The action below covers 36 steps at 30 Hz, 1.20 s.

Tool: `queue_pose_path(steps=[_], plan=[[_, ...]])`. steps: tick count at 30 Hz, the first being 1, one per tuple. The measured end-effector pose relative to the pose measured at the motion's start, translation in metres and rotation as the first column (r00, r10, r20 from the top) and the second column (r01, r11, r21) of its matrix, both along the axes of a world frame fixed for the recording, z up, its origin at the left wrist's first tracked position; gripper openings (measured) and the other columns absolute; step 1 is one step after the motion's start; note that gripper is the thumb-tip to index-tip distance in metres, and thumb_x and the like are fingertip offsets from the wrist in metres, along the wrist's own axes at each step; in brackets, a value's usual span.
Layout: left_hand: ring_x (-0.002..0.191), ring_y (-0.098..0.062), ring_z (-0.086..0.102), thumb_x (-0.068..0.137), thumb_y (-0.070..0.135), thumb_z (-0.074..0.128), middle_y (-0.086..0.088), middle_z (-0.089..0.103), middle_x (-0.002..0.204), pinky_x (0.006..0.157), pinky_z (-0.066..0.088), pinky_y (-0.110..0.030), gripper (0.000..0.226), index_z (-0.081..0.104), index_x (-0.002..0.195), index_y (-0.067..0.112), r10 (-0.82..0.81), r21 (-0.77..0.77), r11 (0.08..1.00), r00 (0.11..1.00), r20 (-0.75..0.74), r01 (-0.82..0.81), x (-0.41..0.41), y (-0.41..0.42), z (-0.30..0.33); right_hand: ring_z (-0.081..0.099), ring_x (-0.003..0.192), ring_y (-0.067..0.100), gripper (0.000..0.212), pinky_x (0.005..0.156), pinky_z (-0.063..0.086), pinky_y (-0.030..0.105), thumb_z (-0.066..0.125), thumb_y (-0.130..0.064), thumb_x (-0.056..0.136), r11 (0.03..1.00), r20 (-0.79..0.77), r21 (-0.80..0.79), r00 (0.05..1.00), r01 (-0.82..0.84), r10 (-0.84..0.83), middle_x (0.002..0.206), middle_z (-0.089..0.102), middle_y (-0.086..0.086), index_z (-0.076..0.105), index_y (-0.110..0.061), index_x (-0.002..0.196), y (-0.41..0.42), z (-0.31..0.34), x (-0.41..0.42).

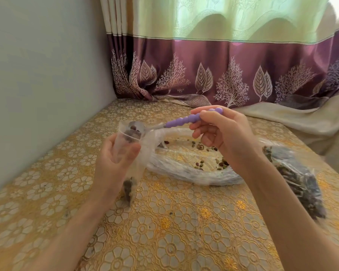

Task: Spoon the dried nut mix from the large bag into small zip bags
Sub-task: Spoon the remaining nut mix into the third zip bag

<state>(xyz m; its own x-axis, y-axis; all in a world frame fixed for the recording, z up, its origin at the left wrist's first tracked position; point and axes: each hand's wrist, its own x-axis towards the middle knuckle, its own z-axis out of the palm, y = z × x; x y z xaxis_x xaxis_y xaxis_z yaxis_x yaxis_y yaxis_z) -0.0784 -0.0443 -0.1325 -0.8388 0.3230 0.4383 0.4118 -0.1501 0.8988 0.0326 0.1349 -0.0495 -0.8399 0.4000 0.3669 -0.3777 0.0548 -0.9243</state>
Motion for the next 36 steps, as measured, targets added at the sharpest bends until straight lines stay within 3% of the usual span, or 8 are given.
queue_pose_path(steps=[8, 16, 18, 25, 29, 32, 36], plan=[[0.080, 0.000, 0.066, 0.048, 0.080, 0.065, 0.019, 0.067, 0.094, 0.059, 0.050, -0.012, 0.077, 0.053, 0.106, 0.031, -0.018, 0.071, 0.997, 1.000, -0.017, 0.019, 0.004, 0.001, 0.008, 0.059, 0.057, 0.014, 0.019, 0.044, 0.037, 0.019, 0.048, 0.003, 0.090, 0.999, -0.022, -0.005, 0.998, -0.050, 0.050, 0.071, 0.065, 0.008, 0.066, -0.004, 0.090, 0.006, -0.005, -0.002], [0.086, -0.006, 0.067, 0.053, 0.080, 0.064, 0.014, 0.067, 0.099, 0.060, 0.052, -0.015, 0.073, 0.053, 0.108, 0.033, -0.038, 0.054, 0.998, 0.999, -0.001, 0.038, 0.000, 0.001, 0.002, 0.053, 0.055, 0.010, 0.021, 0.049, 0.039, 0.019, 0.049, -0.012, 0.094, 0.938, -0.037, -0.328, 0.990, 0.114, -0.134, 0.065, 0.062, 0.005, 0.064, -0.005, 0.080, 0.025, -0.014, -0.006], [0.086, -0.006, 0.067, 0.054, 0.079, 0.065, 0.013, 0.068, 0.099, 0.059, 0.052, -0.016, 0.068, 0.054, 0.105, 0.036, -0.048, 0.060, 0.997, 0.999, 0.000, 0.048, 0.001, 0.001, 0.002, 0.051, 0.053, 0.009, 0.026, 0.049, 0.039, 0.018, 0.048, -0.016, 0.097, 0.921, 0.001, -0.344, 0.981, 0.184, -0.196, 0.064, 0.061, 0.003, 0.061, -0.006, 0.077, 0.033, -0.020, -0.006], [0.077, -0.004, 0.068, 0.052, 0.079, 0.066, 0.017, 0.068, 0.094, 0.053, 0.052, -0.016, 0.068, 0.053, 0.105, 0.038, -0.083, 0.070, 0.994, 0.996, 0.020, 0.082, 0.004, 0.001, 0.003, 0.044, 0.048, 0.004, 0.033, 0.042, 0.036, 0.015, 0.043, -0.022, 0.101, 0.889, 0.100, -0.051, 0.888, 0.455, -0.449, 0.050, 0.059, -0.008, 0.059, -0.008, 0.076, 0.057, -0.036, -0.006], [0.077, -0.005, 0.068, 0.051, 0.079, 0.066, 0.015, 0.069, 0.094, 0.053, 0.052, -0.016, 0.074, 0.052, 0.107, 0.032, -0.080, 0.059, 0.995, 0.997, 0.018, 0.078, 0.005, 0.001, 0.005, 0.037, 0.046, 0.008, 0.036, 0.047, 0.034, 0.025, 0.037, -0.024, 0.102, 0.833, 0.080, 0.160, 0.834, 0.529, -0.545, 0.043, 0.056, -0.015, 0.056, -0.011, 0.075, 0.070, -0.040, -0.004], [0.080, -0.003, 0.067, 0.050, 0.080, 0.065, 0.016, 0.068, 0.095, 0.056, 0.051, -0.014, 0.077, 0.052, 0.108, 0.031, -0.073, 0.058, 0.996, 0.997, 0.012, 0.072, 0.006, 0.001, 0.005, 0.037, 0.050, 0.012, 0.035, 0.052, 0.035, 0.029, 0.037, -0.025, 0.103, 0.813, 0.107, 0.213, 0.815, 0.542, -0.570, 0.043, 0.055, -0.015, 0.057, -0.011, 0.077, 0.079, -0.048, 0.000], [0.083, -0.003, 0.067, 0.052, 0.080, 0.064, 0.017, 0.068, 0.096, 0.057, 0.051, -0.013, 0.075, 0.053, 0.108, 0.033, -0.068, 0.058, 0.996, 0.998, 0.009, 0.068, 0.008, 0.001, 0.005, 0.043, 0.052, 0.009, 0.034, 0.050, 0.038, 0.023, 0.038, -0.022, 0.102, 0.825, 0.161, 0.170, 0.811, 0.538, -0.562, 0.054, 0.056, -0.008, 0.059, -0.012, 0.077, 0.084, -0.054, 0.005]])
